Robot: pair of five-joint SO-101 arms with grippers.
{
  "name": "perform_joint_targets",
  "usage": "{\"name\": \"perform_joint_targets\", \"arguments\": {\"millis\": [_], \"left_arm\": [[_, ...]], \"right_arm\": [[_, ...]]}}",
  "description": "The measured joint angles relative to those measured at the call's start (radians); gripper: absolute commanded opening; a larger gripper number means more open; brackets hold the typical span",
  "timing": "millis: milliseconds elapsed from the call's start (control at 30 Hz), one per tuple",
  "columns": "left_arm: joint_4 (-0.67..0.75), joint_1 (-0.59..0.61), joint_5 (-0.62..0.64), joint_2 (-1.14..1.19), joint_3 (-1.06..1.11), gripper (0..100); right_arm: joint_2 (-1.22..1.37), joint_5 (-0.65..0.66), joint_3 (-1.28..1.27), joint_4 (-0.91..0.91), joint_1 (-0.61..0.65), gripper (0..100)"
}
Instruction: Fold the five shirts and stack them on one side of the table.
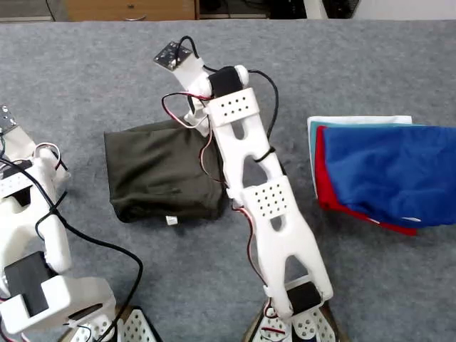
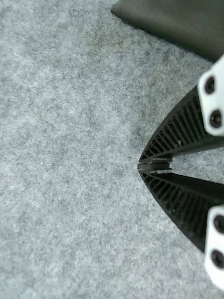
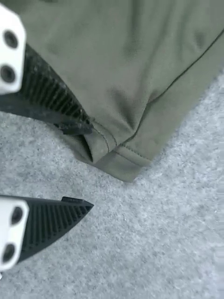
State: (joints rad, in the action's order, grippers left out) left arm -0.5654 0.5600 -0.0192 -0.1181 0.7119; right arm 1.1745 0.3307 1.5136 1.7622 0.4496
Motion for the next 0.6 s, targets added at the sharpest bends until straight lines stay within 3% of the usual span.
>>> {"name": "perform_joint_targets", "arguments": {"millis": [600], "left_arm": [[0.0, 0.0, 0.0, 0.0, 0.0, 2]], "right_arm": [[0.092, -0.003, -0.003, -0.017, 0.002, 22.0]]}}
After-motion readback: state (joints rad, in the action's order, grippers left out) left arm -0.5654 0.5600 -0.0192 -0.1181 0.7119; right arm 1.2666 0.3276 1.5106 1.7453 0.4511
